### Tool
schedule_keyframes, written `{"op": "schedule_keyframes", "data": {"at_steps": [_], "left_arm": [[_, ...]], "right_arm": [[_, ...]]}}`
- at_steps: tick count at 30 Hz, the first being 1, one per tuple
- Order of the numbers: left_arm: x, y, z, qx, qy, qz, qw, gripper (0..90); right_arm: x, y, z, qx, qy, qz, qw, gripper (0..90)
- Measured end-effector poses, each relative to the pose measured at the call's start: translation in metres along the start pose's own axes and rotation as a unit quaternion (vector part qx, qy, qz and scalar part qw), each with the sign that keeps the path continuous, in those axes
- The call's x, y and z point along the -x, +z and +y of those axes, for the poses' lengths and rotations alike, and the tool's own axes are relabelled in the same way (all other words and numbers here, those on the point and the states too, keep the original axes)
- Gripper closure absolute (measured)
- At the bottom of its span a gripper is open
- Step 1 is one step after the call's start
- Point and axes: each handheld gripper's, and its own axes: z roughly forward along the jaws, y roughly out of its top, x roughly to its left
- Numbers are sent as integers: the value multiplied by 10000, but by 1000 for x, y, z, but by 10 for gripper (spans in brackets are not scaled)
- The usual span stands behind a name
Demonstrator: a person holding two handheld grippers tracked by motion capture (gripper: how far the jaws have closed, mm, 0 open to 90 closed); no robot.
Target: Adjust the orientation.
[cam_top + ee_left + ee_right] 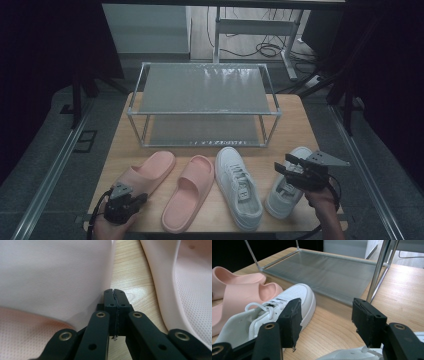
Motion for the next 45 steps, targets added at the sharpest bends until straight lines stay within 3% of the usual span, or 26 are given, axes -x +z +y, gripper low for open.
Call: {"op": "schedule_keyframes", "data": {"at_steps": [6,23,28,33,36,39,45], "left_arm": [[-9,-2,-1,28,-121,46,9999,899],[-42,-2,10,71,-352,447,9984,895],[-37,-4,17,196,-319,413,9984,897],[-15,3,43,320,-19,338,9989,898],[-12,9,52,313,52,358,9989,898],[-12,26,66,228,50,479,9986,900],[-14,36,69,138,54,720,9973,900]], "right_arm": [[0,0,0,-22,-4,8,10000,416],[-1,3,-1,-108,-15,22,9999,414],[-1,3,-1,-117,-17,19,9999,414],[-1,4,-2,-130,-18,15,9999,414],[-2,4,-2,-123,-31,18,9999,414],[-1,4,-2,-135,-32,22,9999,414],[-1,3,-2,-121,-22,-4,9999,414]]}}
